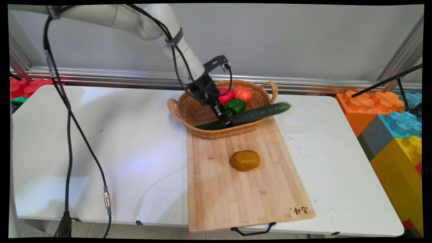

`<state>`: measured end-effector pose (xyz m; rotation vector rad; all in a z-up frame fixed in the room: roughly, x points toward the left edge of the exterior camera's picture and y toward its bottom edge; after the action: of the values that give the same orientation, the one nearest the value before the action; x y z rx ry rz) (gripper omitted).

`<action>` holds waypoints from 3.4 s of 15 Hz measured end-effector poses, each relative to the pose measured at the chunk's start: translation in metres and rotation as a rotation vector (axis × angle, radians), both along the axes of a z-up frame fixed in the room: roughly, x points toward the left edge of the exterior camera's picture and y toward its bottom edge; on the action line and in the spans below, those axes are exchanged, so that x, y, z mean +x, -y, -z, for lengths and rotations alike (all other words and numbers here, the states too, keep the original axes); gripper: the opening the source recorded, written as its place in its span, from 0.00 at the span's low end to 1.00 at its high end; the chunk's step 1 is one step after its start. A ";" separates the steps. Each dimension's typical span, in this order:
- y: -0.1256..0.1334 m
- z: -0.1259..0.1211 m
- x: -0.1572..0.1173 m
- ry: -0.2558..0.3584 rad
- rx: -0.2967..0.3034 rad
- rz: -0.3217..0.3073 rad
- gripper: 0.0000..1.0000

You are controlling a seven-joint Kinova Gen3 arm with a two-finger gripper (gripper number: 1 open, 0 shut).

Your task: Place the picked object on the cutting board

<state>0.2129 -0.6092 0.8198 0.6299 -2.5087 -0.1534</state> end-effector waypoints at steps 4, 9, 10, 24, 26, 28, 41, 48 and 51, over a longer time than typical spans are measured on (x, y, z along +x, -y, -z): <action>-0.003 -0.036 -0.011 -0.073 -0.088 0.014 0.00; -0.010 -0.088 -0.029 -0.142 -0.212 0.013 0.00; -0.015 -0.098 -0.035 -0.155 -0.229 0.016 0.00; -0.128 -0.133 -0.091 -0.094 -0.069 0.034 0.00; -0.142 -0.127 -0.091 -0.067 -0.052 0.044 0.00; -0.155 -0.119 -0.092 -0.044 -0.043 0.058 0.00; -0.206 -0.003 -0.099 0.135 -0.060 0.085 0.00; -0.206 0.025 -0.116 0.156 -0.073 0.103 1.00; -0.204 0.019 -0.119 0.155 -0.085 0.110 1.00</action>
<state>0.0936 -0.4054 0.8006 0.4867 -2.6848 -0.0390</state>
